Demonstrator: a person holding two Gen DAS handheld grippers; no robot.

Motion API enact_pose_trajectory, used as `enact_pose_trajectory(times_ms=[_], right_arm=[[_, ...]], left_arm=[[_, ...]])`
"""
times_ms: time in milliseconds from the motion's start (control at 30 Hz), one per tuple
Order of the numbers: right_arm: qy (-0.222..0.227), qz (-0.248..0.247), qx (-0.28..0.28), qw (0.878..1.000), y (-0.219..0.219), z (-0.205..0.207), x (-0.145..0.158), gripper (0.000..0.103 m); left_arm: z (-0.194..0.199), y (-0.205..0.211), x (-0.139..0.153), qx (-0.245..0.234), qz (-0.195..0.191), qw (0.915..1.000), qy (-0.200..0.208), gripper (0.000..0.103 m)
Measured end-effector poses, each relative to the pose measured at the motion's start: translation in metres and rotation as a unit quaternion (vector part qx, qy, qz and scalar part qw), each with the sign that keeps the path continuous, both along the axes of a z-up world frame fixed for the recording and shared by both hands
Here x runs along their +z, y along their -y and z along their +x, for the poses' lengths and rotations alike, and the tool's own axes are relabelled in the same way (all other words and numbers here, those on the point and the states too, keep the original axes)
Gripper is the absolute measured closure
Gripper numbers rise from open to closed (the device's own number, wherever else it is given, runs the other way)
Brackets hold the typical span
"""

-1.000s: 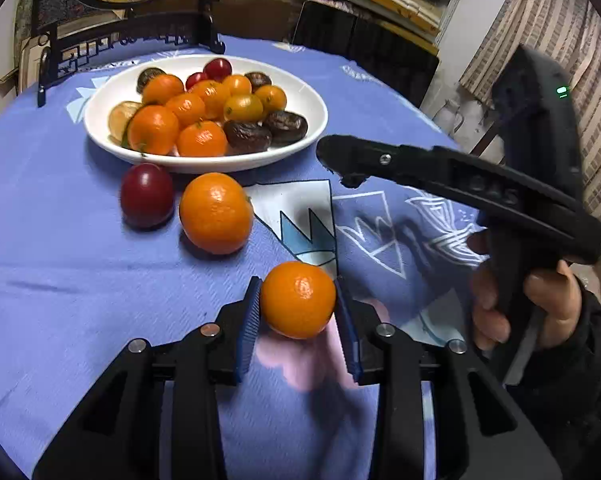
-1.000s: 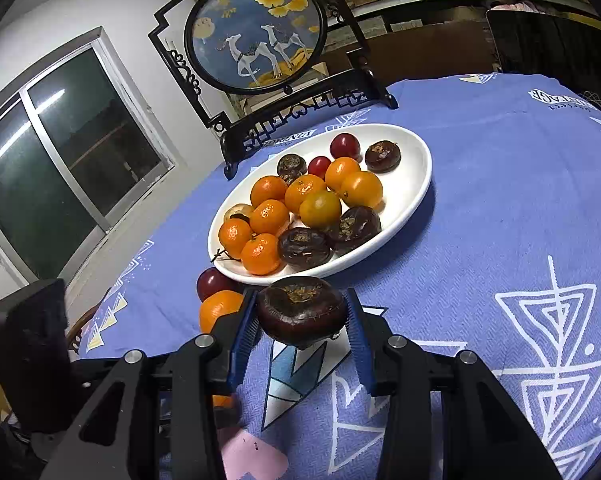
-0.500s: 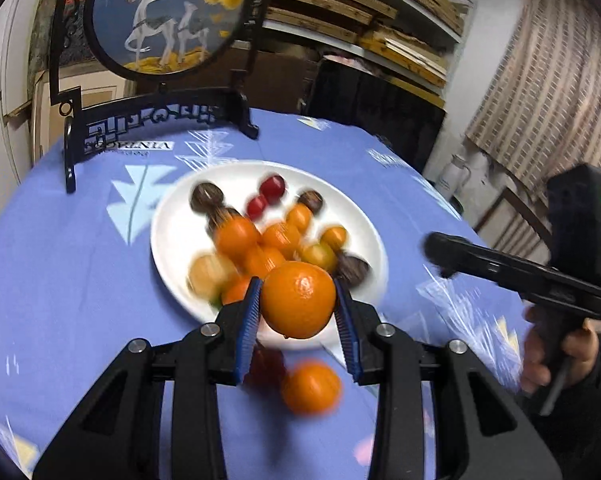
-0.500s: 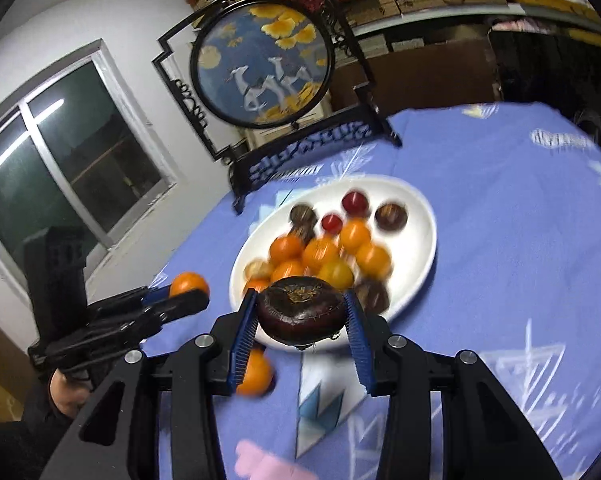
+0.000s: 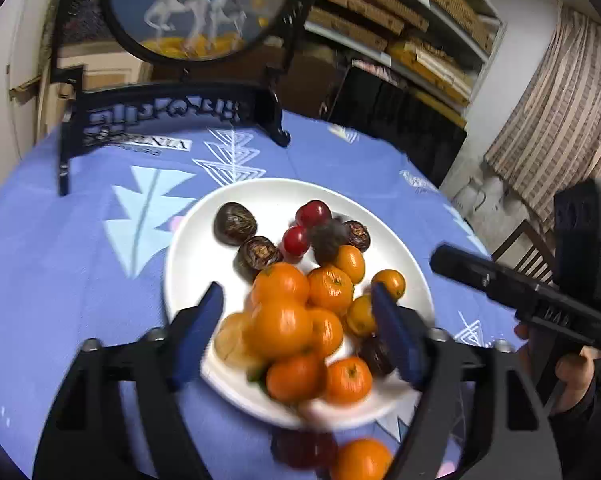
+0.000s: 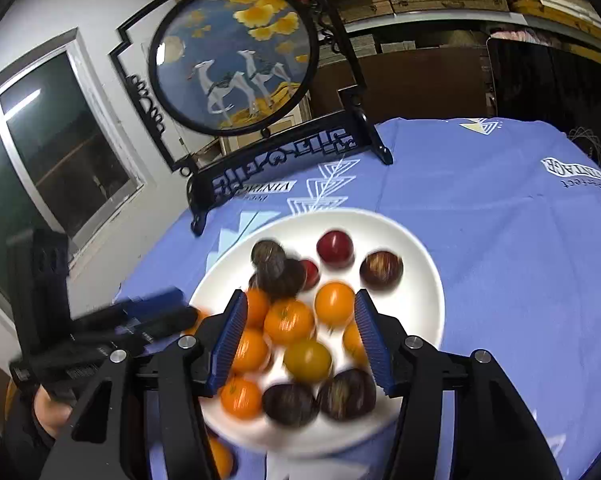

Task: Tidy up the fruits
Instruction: 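Lower both fruits onto the white plate and open both tools, then grasp a dark red plum with the left tool while the right tool grasps an orange mandarin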

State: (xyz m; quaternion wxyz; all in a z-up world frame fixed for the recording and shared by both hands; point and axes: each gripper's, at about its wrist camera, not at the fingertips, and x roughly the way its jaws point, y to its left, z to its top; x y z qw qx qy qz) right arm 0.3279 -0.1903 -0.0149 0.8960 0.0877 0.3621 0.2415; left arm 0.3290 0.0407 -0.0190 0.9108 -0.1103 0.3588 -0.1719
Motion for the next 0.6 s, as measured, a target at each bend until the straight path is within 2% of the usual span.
enact_pose_trajectory(times_ms=[100,300,400,600], right_arm=[[-0.011,-0.001,0.028,1.0,-0.001,-0.038,-0.009,0.045],[-0.033,-0.054,0.116,0.991,-0.034,-0.1,-0.039,0.045],[-0.024,-0.087,0.127,0.988,-0.054,-0.11,-0.048,0.045],[-0.042,-0.093,0.126,0.987,-0.082,-0.099,-0.064,0.046]], left_arm=[[-0.032,-0.01,-0.001,-0.003,0.008,1.0,0.005,0.018],[-0.081,-0.016,-0.017,-0.008,0.045,0.9989,-0.007,0.016],[-0.095,-0.024,-0.031,-0.002,0.05,0.9985,-0.022,0.016],[-0.102,-0.033,-0.049,0.012,0.046,0.9972,-0.058,0.016]])
